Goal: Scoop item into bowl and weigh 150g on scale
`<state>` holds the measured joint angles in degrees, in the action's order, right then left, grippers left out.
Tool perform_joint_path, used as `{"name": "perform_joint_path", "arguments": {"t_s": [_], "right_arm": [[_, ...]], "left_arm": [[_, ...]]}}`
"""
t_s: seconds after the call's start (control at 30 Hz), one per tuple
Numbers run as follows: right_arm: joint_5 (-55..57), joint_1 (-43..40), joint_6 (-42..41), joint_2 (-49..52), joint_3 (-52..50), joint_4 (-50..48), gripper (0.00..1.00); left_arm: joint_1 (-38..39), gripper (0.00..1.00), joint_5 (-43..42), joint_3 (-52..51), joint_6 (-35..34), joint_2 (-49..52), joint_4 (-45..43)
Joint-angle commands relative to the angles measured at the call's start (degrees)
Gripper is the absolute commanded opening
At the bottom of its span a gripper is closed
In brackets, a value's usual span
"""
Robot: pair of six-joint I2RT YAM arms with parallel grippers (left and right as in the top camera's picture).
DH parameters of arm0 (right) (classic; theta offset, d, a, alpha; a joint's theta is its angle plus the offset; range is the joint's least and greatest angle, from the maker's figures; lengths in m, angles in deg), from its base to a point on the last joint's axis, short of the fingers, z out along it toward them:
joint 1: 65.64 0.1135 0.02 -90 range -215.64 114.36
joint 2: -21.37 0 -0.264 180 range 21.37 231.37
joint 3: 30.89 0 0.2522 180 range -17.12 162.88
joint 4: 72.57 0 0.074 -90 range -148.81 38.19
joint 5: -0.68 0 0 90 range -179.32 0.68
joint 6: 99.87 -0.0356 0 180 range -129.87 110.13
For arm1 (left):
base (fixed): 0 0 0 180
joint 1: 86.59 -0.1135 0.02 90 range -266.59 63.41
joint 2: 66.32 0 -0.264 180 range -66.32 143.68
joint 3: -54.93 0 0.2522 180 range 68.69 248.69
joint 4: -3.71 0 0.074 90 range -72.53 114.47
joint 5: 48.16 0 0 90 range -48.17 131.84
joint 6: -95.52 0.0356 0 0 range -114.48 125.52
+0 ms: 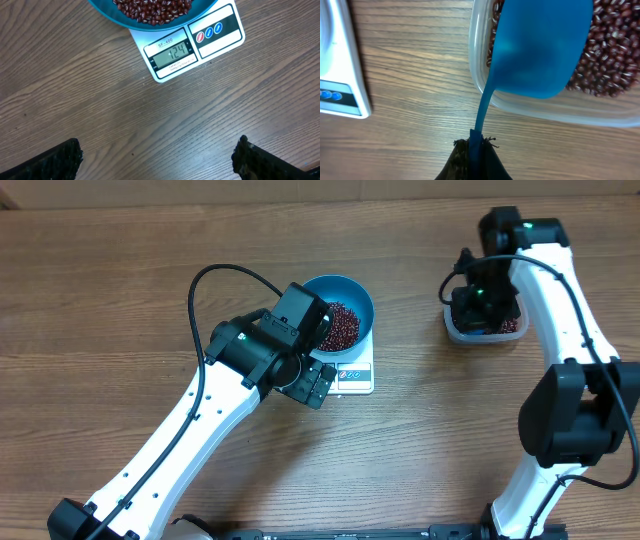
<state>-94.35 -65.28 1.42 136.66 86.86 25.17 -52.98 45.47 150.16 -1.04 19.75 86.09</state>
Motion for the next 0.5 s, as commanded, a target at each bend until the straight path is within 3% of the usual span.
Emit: {"name": "perform_joint_path", "arguments": {"t_s": [0.0,0.1,0.23,0.47], "right_arm": [[-11.65,-3.17,4.26,0.26,0.28,0.11,0.04],[-11.85,-5.99,4.39,0.26,0.28,0.24,0.04],[-20.92,-10.08,10.27,0.26,0.26,0.98,0.04],[-22.27,-14.05,10.25,0.26,-0.46,0.5,0.04]], "left_arm": [[-0.22,0.99,-0.28,0.11,-0.96,0.17,-0.02],[-0.22,1.0,-0.28,0.11,-0.96,0.17,-0.02],[-0.22,1.0,-0.28,0.11,-0.96,0.17,-0.04],[-0.22,0.99,-0.28,0.11,-0.96,0.17,-0.02]]}}
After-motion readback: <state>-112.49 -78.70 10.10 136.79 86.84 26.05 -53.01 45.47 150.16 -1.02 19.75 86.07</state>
